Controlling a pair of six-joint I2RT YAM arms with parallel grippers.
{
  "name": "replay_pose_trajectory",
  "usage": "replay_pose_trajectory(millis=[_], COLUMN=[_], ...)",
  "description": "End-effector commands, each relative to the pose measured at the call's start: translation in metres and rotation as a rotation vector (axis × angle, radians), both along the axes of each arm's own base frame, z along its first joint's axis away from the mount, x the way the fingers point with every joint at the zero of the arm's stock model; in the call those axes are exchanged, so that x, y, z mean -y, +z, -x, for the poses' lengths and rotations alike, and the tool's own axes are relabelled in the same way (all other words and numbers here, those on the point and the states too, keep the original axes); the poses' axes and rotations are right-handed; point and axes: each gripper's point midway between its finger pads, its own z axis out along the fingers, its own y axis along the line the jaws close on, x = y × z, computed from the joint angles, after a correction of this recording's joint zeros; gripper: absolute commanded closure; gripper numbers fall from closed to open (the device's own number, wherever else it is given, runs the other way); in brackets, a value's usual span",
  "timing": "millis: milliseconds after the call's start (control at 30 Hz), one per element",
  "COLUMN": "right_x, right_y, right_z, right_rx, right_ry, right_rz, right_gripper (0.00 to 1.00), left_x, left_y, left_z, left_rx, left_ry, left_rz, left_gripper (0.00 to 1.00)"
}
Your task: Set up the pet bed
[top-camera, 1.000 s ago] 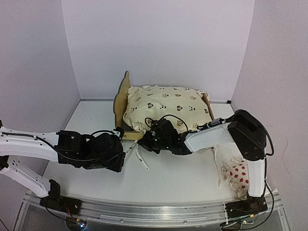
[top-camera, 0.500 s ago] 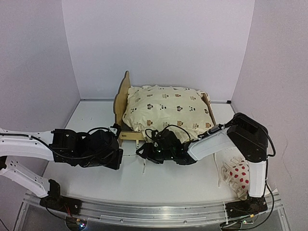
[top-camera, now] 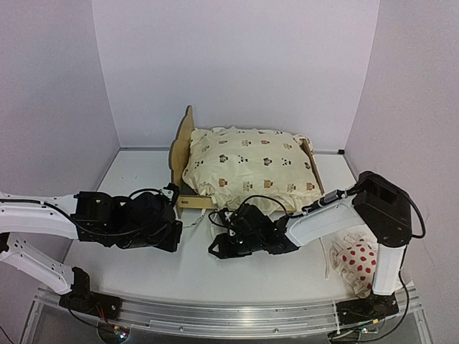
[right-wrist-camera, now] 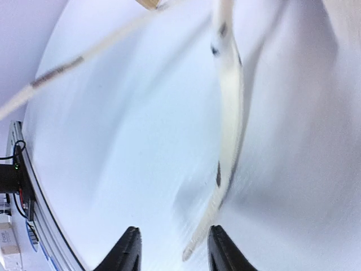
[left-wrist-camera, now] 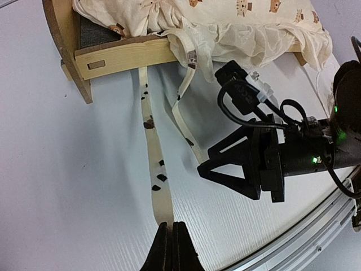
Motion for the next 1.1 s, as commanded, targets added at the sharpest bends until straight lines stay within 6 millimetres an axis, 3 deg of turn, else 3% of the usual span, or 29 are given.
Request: replay_pose_trajectory(millis=[0,167,400,500,633,800,1000,1067], right_x=[0.002,-0.017,-0.058,-0.089,-0.121,-0.102,-0.055,-0.037], right_y=[-0.013,-0.029,-0.046,-0.038,0.002,0.042,0.070,0.070], right_z=[0.004,0.013,0.015,0.006,0.004,0.015,0.039,0.043], right_rx=[0.039,0.013,-0.036,-0.019,0.010,0.058,0.077,0.073], right_ry=[0.057,0.095,0.130,0.154,0.222,0.259,0.299,0.296], right_rz=[0.070,0.079,0.018,-0.052,-0.163,-0.194,-0.173,-0.139], right_gripper=[0.69,0.82,0.84,0.84,0.79,0.62,0.42,0.39], left_x=[0.001,0.001,-0.002,-0.004,-0.009,-0.010,-0.004,-0.003], left_y=[0.011,0.013,0.014,0.014,0.018,0.017,0.013,0.011], left_z=[-0.002,-0.002,-0.001,-0.001,-0.001,-0.001,0.001,0.002], left_rx=[0.015,0.016,0.018,0.021,0.024,0.021,0.008,0.001], left_ry=[-0.014,-0.017,-0.016,-0.012,0.001,0.004,-0.010,-0.016], left_rz=[0.009,0.010,0.014,0.014,0.019,0.027,0.036,0.040], left_gripper=[1.00,1.00,1.00,1.00,1.00,1.00,1.00,1.00])
